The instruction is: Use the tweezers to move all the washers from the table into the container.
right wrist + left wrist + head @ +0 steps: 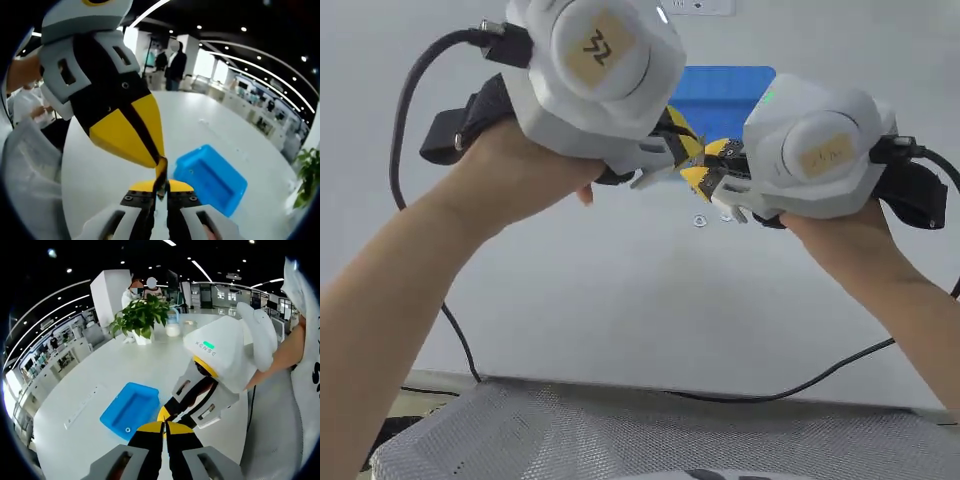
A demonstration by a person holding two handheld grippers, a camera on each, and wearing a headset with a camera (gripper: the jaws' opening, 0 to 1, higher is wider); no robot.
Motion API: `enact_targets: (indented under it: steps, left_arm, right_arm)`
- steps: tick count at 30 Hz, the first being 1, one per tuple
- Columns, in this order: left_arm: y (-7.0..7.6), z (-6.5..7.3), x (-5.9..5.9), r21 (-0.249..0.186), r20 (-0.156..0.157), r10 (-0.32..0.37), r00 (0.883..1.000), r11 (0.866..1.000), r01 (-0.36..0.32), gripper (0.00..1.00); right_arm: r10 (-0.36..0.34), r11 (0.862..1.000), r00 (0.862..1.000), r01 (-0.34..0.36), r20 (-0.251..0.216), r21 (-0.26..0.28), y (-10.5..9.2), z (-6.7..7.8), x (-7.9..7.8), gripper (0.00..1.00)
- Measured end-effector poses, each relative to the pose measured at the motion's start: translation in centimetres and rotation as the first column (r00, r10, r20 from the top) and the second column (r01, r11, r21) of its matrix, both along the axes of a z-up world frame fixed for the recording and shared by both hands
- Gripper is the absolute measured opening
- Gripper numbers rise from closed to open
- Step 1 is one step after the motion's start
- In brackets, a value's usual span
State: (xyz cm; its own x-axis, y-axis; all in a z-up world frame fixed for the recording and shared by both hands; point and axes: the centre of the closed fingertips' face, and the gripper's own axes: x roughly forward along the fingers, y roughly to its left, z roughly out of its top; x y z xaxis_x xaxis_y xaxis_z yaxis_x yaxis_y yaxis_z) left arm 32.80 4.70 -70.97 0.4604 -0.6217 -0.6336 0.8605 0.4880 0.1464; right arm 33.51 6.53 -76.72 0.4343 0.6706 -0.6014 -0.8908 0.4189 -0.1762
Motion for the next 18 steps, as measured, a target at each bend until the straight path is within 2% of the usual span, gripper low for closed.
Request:
enact_targets:
  steps: [3,7,10,18]
  left_arm:
    - [-0.1,0.0,-0.4,-0.022,-0.027,0.01,1.0,1.0,-0.01,0.0]
    - [-0.2,-0.4,-0.8,-0.013,-0.034,0.007,0.999,1.0,-0.008,0.0]
    - [-0.5,-0.3,-1.2,-0.037,-0.06,0.009,0.998,0.999,-0.011,0.05]
    - [-0.5,-0.8,-1.2,-0.018,-0.066,0.007,0.998,1.0,-0.008,0.0]
  right_arm:
    - [0.0,1.0,1.0,0.0,0.003,-0.012,-0.1,-0.2,-0.2,0.03]
    - [-0.005,1.0,1.0,0.005,-0.005,-0.008,-0.2,-0.3,-0.4,0.03]
    - [-0.005,1.0,1.0,0.005,-0.007,-0.012,-0.2,-0.5,-0.6,0.03]
    - [-0.004,1.0,1.0,0.003,-0.01,-0.017,-0.2,-0.8,-1.0,0.03]
